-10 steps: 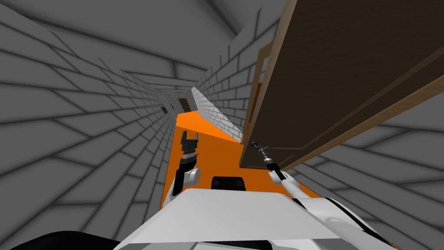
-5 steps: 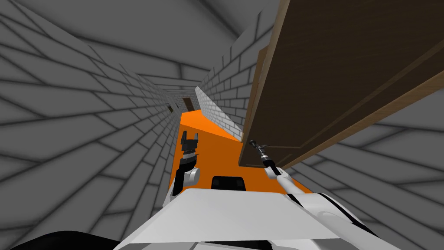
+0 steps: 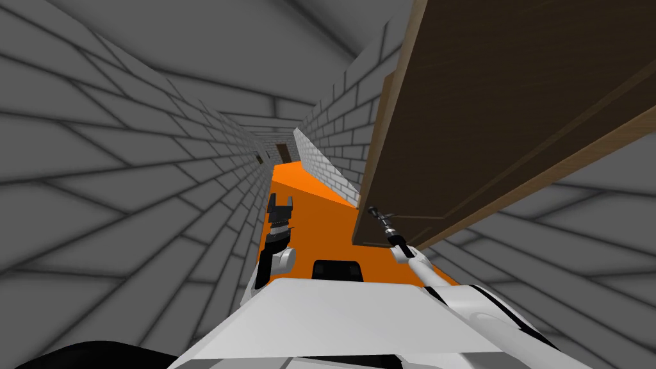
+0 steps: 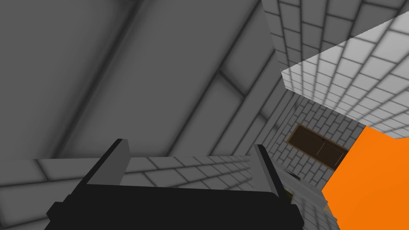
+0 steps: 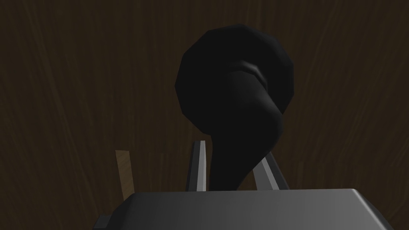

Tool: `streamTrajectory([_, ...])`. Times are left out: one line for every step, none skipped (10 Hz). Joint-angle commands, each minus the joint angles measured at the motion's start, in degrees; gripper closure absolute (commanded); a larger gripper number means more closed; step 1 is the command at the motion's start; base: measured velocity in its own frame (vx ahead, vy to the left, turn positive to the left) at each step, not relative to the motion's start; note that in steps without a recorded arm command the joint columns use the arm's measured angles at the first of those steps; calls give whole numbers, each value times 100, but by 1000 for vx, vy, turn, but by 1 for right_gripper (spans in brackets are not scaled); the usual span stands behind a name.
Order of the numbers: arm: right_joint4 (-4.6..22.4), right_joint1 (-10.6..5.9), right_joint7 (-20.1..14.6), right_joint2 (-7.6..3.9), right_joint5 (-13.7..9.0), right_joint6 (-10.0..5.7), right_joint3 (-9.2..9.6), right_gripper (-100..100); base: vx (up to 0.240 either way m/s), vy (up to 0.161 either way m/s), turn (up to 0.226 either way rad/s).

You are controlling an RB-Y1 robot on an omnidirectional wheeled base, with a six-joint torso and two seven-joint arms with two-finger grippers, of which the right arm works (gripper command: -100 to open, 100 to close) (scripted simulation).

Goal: Pull the door open

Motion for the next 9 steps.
streamTrajectory([176,-46,-52,-11,24,-134,44,100,-139,-11,21])
streamTrajectory([186,5,-157,-91,50,-235,102,100,-138,-4,72])
streamTrajectory([192,34,-214,-134,65,-290,134,100,-130,-33,111])
streamTrajectory([203,92,-332,-223,94,-402,198,100,-129,-78,147])
streamTrajectory([214,149,-448,-311,123,-512,262,100,-200,-81,160])
streamTrajectory([214,149,-448,-311,123,-512,262,100,-151,-50,53])
streamTrajectory([229,222,-596,-423,160,-654,343,100,-173,-54,106])
streamTrajectory([236,257,-669,-478,178,-723,382,100,-215,-73,134])
streamTrajectory([240,278,-711,-510,189,-764,406,100,-178,-55,74])
